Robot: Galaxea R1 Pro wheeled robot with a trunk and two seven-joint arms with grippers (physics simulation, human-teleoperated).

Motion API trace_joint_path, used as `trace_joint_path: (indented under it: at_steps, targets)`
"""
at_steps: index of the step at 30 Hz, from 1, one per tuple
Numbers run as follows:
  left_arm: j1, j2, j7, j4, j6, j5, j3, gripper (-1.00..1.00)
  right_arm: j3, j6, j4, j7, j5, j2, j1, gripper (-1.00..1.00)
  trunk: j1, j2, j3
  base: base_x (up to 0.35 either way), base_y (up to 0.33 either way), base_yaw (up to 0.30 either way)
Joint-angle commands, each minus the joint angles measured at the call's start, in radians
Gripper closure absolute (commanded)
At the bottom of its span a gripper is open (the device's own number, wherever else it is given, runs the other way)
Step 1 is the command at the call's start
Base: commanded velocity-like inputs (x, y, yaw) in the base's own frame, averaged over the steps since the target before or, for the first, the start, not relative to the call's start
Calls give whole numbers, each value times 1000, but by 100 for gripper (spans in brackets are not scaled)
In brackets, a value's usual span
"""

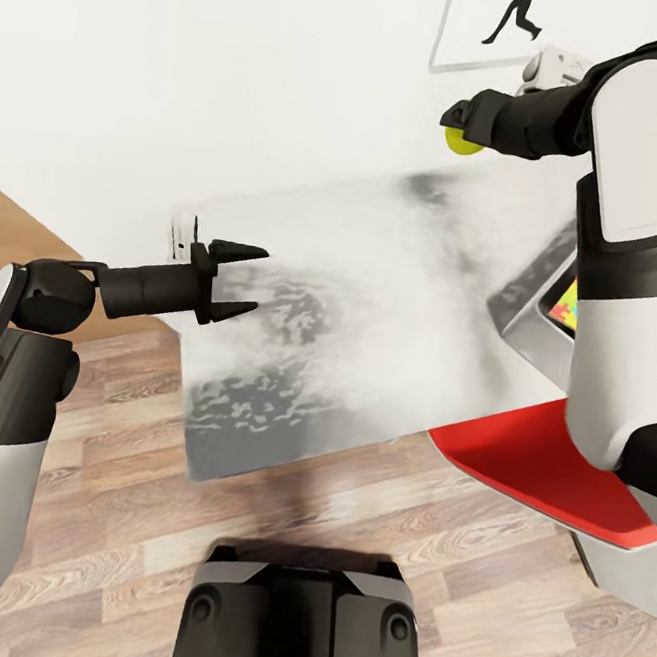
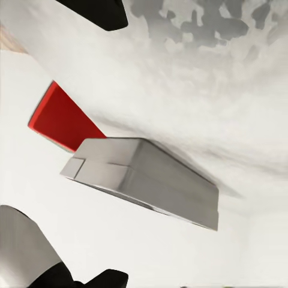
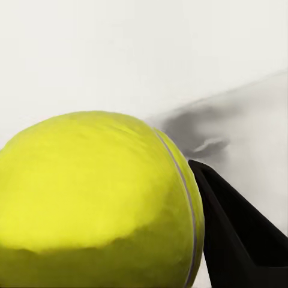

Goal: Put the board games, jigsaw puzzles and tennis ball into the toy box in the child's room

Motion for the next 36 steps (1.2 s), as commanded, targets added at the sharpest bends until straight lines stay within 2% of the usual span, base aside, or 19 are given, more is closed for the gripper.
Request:
trace_joint_path:
  at_steps: [1, 9, 15, 18, 21, 26, 36]
  targets:
    - [-1, 1, 10, 0, -2, 10, 0, -100, 2, 1, -2, -13, -12, -1, 3, 100, 1, -2, 0, 0, 0, 120]
    - [-1, 1, 11, 0, -2, 10, -1, -100, 1, 1, -21, -13, -12, -5, 43, 100, 1, -2, 13, 0, 0, 118]
    - [-1, 1, 11, 0, -2, 10, 0, -100, -9, 1, -69, -15, -12, -9, 75, 100, 1, -2, 18, 0, 0, 81]
    - [-1, 1, 12, 0, -2, 10, -1, -100, -12, 1, -88, -16, -13, -25, 86, 100, 1, -2, 19, 0, 0, -16]
    - [-1, 0, 13, 0, -2, 9, -1, -100, -11, 1, -98, -16, -13, -54, 92, 100, 1, -2, 21, 0, 0, -139]
    - [-1, 0, 13, 0, -2, 9, -2, -100, -12, 1, -105, -16, -13, -76, 95, 100, 1, -2, 23, 0, 0, -204]
    - [-1, 0, 13, 0, -2, 7, -2, -100, -15, 1, -112, -16, -14, -93, 97, 100, 1, -2, 27, 0, 0, -260]
